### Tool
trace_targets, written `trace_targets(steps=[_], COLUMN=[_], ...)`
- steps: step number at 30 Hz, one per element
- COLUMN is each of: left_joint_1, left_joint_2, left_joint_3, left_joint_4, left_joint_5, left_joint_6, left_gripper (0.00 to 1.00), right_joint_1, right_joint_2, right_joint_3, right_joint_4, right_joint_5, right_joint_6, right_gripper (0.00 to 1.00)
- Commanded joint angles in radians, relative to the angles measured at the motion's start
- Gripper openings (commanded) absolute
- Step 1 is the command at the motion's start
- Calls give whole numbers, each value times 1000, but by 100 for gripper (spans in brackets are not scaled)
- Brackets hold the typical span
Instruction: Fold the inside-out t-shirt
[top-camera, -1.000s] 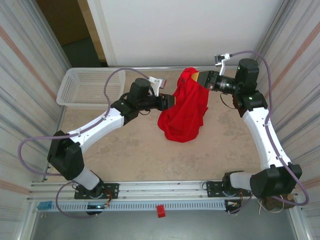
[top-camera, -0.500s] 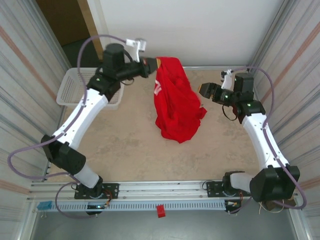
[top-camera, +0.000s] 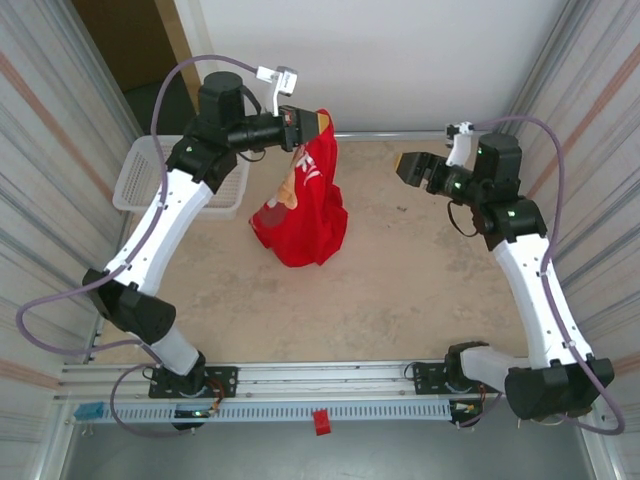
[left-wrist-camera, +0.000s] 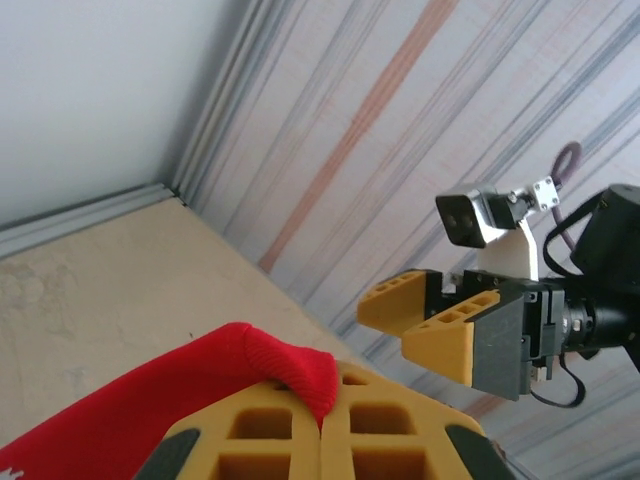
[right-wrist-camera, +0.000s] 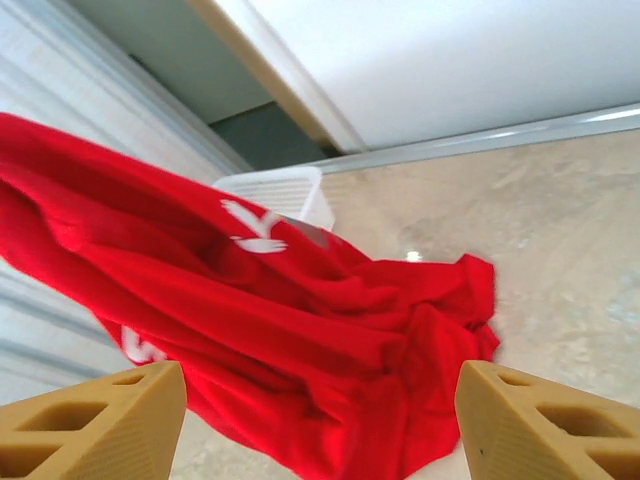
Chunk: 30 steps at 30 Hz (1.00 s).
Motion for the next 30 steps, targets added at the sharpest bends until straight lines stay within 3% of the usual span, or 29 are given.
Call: trace_targets(steps=[1,11,18,26,27,28,29,30], left_joint_1=[3,3,-7,-28,-28,-28,-28,-25], left_joint_2=[-27,-88,-95,-112,-117,-123,-128,-137], left_joint_3=[1,-119,-151,-163,-174,-186,-195,-205], left_joint_4=[98,273,341,352,364,370,370,364], left_joint_5=[121,264,306,326,327,328,326,318], left_joint_6=[-36,-144,-194,-197,-205,-208,-206,-200], left_gripper=[0,0,0,0,0,0,0,0], right_joint_1=[42,96,145,194,194,194,194,192], right_joint_2=[52,123,184,368,391,413,434,449], right_joint_3=[27,91,142,250,254,262,270,278], right_joint_4=[33,83,83,54,65,80,83,78], right_joint_5=[-21,-119,-109,-66,-70,-91,-111,-124], right_joint_6=[-5,12,-9,-36,-32,-24,-16,-13], right_gripper=[70,77,82,82,80,73,60,41])
